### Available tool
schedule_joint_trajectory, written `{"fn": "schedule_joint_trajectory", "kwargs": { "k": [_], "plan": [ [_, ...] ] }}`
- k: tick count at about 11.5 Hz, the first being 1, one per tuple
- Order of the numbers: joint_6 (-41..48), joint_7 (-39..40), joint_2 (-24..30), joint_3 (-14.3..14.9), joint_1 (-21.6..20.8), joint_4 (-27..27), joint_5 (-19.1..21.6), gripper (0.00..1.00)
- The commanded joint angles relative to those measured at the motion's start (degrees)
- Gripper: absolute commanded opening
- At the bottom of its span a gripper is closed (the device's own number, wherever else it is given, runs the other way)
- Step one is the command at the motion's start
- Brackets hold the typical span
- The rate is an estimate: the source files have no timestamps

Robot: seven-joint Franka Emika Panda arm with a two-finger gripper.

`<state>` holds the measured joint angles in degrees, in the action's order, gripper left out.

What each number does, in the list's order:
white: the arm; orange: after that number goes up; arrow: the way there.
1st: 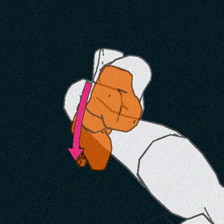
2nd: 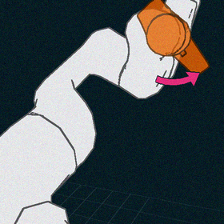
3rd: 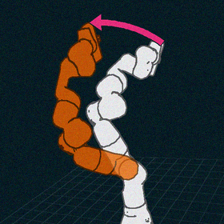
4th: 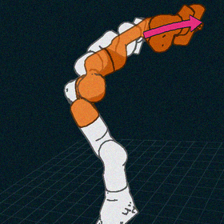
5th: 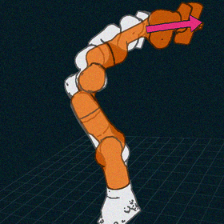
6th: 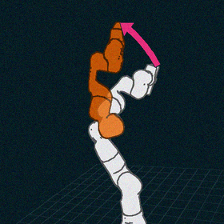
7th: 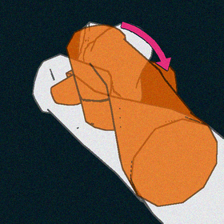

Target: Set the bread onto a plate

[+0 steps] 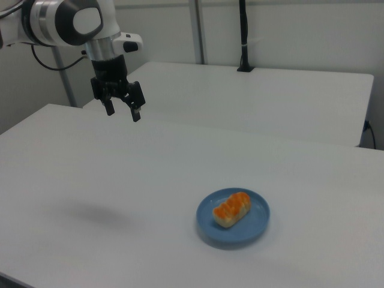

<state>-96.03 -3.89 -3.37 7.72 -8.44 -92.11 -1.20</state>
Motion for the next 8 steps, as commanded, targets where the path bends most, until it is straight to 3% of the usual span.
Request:
{"fn": "schedule_joint_trajectory", "kwargs": {
  "k": [1,8],
  "plan": [
    [0.58,-0.33,1.17,0.71,-0.43,-0.8,0.06,1.0],
    [1.37,0.11,0.29,0.63,-0.17,0.35,-0.29,1.0]
  ]
}}
